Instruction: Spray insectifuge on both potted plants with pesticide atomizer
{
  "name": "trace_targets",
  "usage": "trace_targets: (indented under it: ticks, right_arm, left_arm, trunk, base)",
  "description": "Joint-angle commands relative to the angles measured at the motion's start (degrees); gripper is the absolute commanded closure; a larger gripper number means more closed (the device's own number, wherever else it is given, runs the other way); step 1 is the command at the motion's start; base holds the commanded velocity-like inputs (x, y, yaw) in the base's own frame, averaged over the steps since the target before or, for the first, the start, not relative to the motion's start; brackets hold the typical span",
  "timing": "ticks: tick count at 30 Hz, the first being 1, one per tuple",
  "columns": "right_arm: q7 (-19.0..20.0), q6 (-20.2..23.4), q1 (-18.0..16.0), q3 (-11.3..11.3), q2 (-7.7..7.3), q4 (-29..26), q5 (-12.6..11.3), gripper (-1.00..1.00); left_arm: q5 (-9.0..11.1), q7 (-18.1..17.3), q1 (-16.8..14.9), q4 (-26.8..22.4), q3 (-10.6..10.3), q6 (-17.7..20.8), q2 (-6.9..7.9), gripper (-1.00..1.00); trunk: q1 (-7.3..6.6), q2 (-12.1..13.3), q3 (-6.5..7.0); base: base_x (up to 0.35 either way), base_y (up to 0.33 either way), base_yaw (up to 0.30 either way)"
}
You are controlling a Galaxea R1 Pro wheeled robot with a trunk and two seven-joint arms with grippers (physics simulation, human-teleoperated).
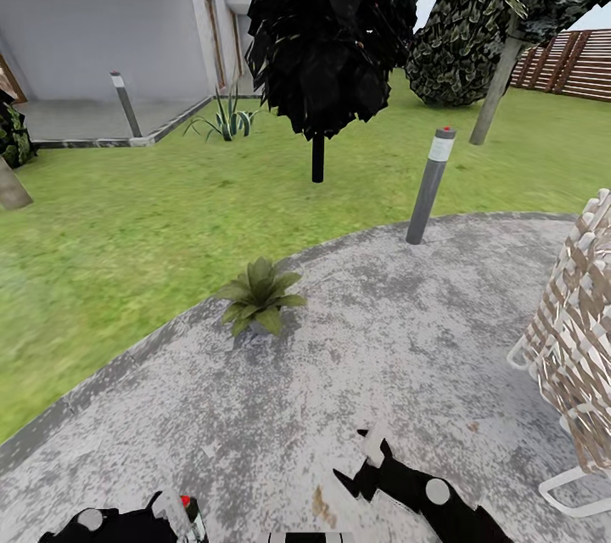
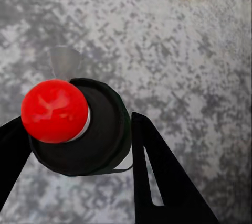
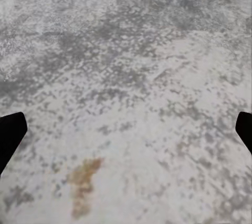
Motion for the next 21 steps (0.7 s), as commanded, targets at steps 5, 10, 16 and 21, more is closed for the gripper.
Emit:
trace_targets:
  ticks: [5, 10, 16, 21]
  right_arm:
    - [10.06, 0.56, -1.81, 0.08, 2.72, -3.23, 2.4, -1.0]
    - [11.52, 1.03, -2.63, -0.23, 6.2, -3.91, 9.31, -1.0]
    - [11.1, 0.71, -3.98, -0.44, 6.39, -5.59, 8.85, -1.0]
    - [11.15, 0.87, -4.15, -0.71, 6.13, -7.2, 8.62, -1.0]
  left_arm:
    - [-7.12, -10.34, -6.08, -2.26, -2.55, 2.68, -0.76, 1.0]
    - [-8.56, -13.47, -10.97, -2.91, -3.2, 5.09, -0.91, 1.0]
    - [-7.95, -14.32, -10.71, -2.8, -3.23, 3.96, -1.54, 1.0]
    - [-7.56, -15.23, -11.13, -2.49, -3.34, 3.13, -0.85, 1.0]
  trunk:
    - [-0.01, -0.02, -0.05]
    - [-0.01, -0.02, -0.04]
    - [-0.01, -0.02, -0.04]
    - [-0.01, -0.02, -0.04]
  base:
    - [0.0, 0.0, 0.0]
    - [0.0, 0.0, 0.0]
    - [0.0, 0.0, 0.0]
    - [0.0, 0.0, 0.0]
